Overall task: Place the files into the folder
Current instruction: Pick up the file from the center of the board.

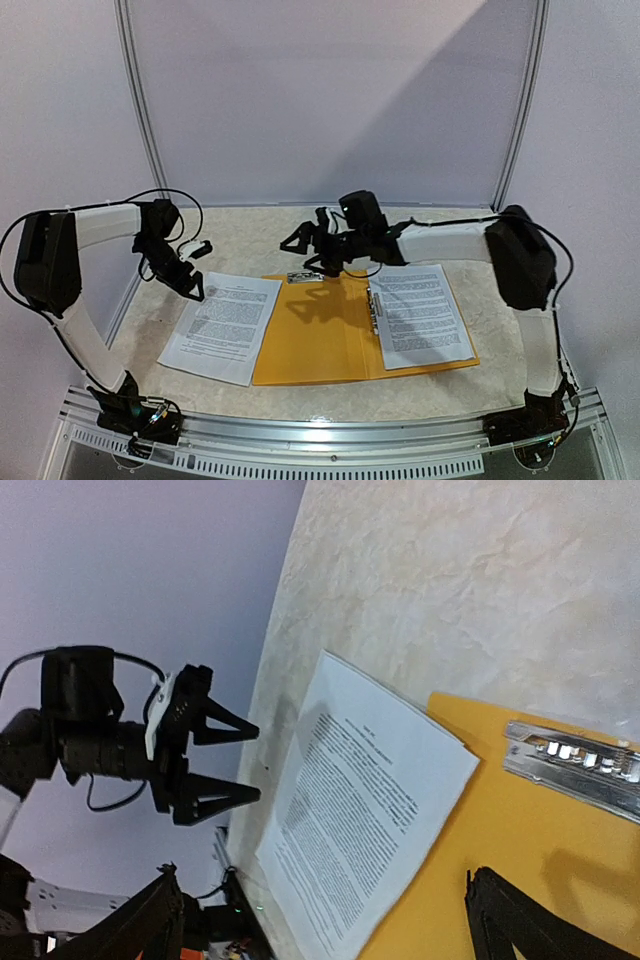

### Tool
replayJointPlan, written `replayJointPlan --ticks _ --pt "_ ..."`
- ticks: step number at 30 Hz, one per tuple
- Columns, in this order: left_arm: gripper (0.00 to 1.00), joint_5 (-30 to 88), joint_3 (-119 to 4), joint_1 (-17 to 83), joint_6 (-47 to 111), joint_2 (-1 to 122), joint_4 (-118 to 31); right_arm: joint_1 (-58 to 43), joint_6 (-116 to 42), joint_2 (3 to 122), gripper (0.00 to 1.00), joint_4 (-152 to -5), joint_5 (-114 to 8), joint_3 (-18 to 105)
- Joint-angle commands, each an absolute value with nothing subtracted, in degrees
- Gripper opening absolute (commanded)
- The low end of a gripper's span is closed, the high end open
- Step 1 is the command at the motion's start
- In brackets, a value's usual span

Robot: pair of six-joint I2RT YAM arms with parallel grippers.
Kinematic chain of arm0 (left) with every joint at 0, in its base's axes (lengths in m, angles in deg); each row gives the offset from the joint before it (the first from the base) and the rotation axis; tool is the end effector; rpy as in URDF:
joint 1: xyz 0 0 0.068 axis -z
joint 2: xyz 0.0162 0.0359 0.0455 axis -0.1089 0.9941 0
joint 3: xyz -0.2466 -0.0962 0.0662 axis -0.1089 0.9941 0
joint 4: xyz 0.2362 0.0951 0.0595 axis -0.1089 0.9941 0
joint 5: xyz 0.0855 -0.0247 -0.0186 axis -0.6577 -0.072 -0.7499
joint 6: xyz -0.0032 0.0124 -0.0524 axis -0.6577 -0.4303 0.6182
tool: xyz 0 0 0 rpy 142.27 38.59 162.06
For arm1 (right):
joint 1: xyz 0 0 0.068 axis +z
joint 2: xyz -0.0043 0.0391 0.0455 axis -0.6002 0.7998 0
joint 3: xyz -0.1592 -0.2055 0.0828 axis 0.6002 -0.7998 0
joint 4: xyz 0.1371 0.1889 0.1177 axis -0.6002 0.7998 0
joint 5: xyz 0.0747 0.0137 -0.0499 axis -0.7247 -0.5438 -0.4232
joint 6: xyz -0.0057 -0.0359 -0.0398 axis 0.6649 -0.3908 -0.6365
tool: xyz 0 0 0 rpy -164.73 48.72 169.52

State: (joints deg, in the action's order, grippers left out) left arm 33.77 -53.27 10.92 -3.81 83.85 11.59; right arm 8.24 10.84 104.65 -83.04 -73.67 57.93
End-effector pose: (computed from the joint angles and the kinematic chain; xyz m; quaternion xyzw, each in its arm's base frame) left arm 0.3102 -0.0332 0.1932 0.2505 0.9600 -0.1014 0.0735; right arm 0.3370 0.3623 0.2029 -0.0558 0.8414 0.5137 0.1585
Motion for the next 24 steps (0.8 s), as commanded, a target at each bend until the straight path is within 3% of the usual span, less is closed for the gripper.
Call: replayJointPlan --ticks 1,4,10,13,21,24 --pt "0.81 32.6 -51.07 9.16 -7.55 84.0 11.41 12.07 35.53 116.97 0.98 -103.07 -76.21 62.3" --pt "0.79 34.76 -49.81 7.6 -8.41 84.12 11.27 14.15 42.46 120.55 0.93 -101.72 -71.81 62.64" --pt "0.79 36.58 -47.81 6.96 -9.84 83.0 9.46 16.1 39.1 117.75 0.86 -86.48 -60.85 63.21" --pt "0.78 37.61 -47.51 6.96 -9.94 83.63 8.84 16.35 39.22 118.36 0.86 -83.92 -60.94 65.58" --pt "0.76 38.86 -47.29 6.96 -10.04 86.08 8.04 16.43 42.31 121.75 0.57 -89.24 -63.06 67.57" --pt "0.76 38.75 -47.37 6.89 -10.34 86.07 7.99 16.42 42.02 122.11 0.51 -91.68 -64.56 68.4"
